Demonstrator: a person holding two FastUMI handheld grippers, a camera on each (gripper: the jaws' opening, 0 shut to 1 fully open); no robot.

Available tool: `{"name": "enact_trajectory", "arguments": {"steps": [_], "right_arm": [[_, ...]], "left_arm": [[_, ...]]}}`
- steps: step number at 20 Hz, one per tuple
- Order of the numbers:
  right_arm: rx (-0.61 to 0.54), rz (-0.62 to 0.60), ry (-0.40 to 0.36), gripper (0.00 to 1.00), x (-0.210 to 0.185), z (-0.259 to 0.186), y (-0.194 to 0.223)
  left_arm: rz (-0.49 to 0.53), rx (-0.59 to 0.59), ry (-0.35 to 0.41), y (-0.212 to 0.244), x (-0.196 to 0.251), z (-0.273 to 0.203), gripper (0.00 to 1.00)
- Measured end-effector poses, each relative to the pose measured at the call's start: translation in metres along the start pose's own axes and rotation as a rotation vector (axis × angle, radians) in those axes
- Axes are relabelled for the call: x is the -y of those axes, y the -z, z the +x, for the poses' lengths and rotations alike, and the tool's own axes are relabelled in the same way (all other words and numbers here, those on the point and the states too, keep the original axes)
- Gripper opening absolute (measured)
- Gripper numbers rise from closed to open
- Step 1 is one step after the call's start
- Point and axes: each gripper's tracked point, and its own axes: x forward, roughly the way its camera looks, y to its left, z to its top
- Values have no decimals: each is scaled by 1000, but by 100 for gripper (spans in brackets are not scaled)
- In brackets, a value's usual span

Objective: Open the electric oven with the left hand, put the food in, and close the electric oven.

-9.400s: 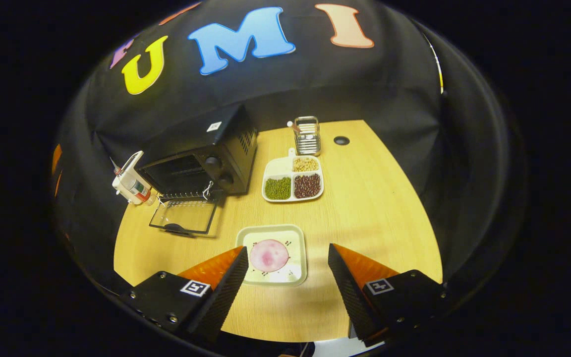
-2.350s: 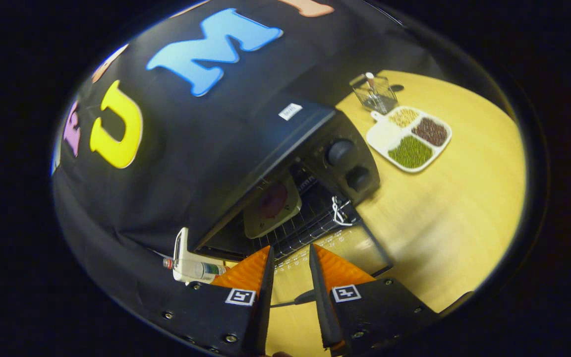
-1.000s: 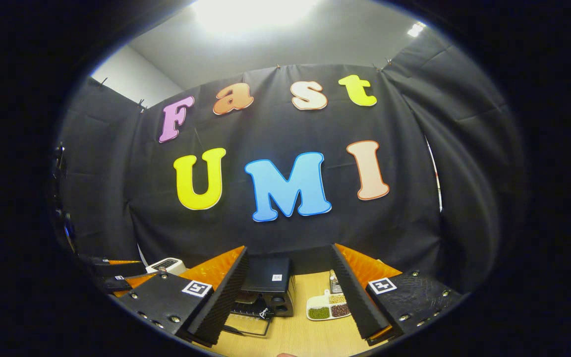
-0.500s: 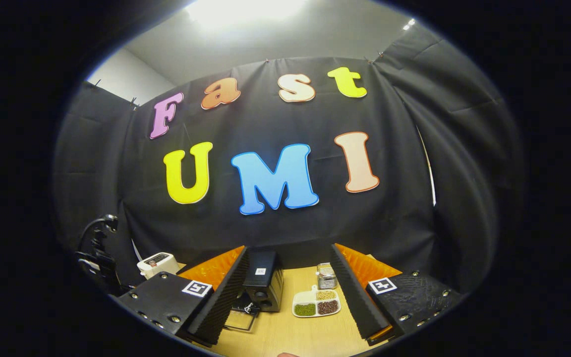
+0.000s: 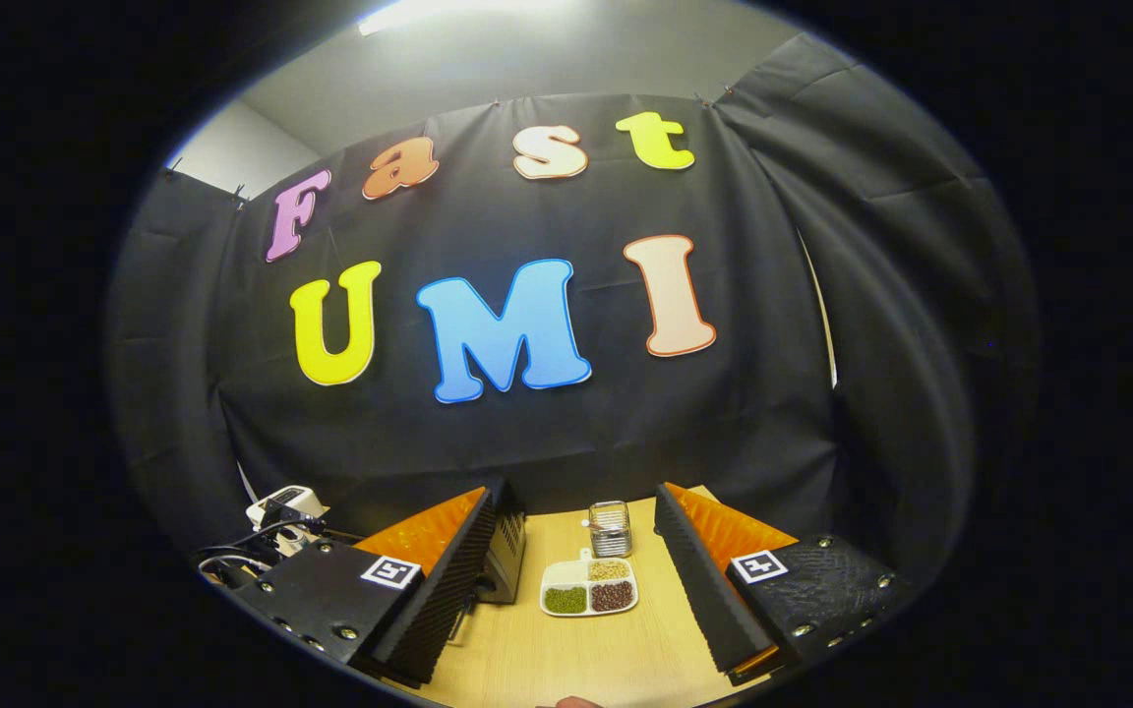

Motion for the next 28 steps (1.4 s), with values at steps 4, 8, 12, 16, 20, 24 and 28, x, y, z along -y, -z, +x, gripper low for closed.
{"name": "enact_trajectory", "arguments": {"steps": [4, 8, 12, 16, 20, 24, 28], "right_arm": [[-21, 3, 15, 99, 18, 2, 9], [-39, 7, 26, 99, 30, 4, 14], [-42, 7, 38, 99, 37, 5, 15], [-45, 12, 46, 99, 33, 6, 18], [-38, 5, 41, 99, 21, 10, 17], [-36, 10, 31, 99, 3, 14, 14], [-13, 8, 22, 99, -14, 15, 5]], "left_arm": [[-13, -68, -6, 9, -3, 37, 96], [-31, -124, -22, 12, -11, 69, 94], [-37, -163, -47, 15, -23, 91, 92], [-24, -191, -62, 15, -29, 108, 92], [-30, -200, -39, 15, -30, 108, 100], [-16, -150, -41, 9, -29, 92, 92], [-22, -78, -31, -1, -28, 69, 100]]}}
